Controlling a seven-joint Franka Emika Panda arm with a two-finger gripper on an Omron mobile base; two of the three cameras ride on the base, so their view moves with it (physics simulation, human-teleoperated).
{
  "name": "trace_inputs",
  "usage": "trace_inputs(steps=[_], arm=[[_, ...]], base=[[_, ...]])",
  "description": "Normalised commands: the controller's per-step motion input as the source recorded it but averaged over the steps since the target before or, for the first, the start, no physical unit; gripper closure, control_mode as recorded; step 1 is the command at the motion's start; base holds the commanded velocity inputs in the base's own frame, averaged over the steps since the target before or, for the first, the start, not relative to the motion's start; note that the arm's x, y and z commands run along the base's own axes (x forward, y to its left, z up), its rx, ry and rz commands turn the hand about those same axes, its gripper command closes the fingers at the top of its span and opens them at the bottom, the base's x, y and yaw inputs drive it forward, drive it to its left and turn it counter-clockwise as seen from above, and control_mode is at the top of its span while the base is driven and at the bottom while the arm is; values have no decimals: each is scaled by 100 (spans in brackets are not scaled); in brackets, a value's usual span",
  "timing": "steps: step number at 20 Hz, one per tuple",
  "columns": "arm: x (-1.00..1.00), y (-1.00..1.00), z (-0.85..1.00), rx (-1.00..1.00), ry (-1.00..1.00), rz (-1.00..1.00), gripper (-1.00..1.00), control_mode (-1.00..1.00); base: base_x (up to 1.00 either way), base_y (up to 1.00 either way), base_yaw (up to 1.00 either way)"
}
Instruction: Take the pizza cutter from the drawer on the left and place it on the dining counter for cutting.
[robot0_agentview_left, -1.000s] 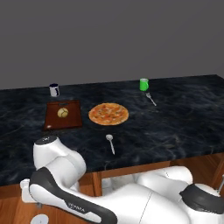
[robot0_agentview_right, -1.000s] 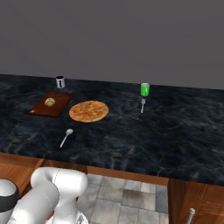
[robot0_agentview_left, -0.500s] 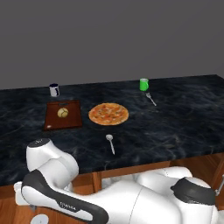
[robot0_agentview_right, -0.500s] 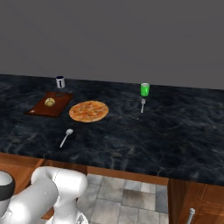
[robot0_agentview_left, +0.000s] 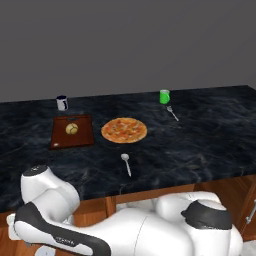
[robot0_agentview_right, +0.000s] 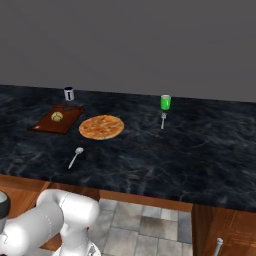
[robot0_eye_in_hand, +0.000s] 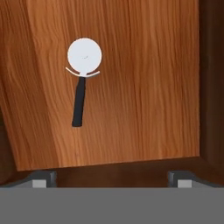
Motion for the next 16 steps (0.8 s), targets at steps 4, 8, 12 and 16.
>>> trace_inputs(steps=[4,8,12,16], arm=[[24,27,-36,0,0,3,-100,-100],[14,4,-44,0,0,1,-100,-100],[0,1,-53,-1,-4,0,-100,-100],[0,14,-54,0,-5,-1,-100,-100]], base=[[0,0,0],[0,0,0],[0,0,0],[0,0,0]])
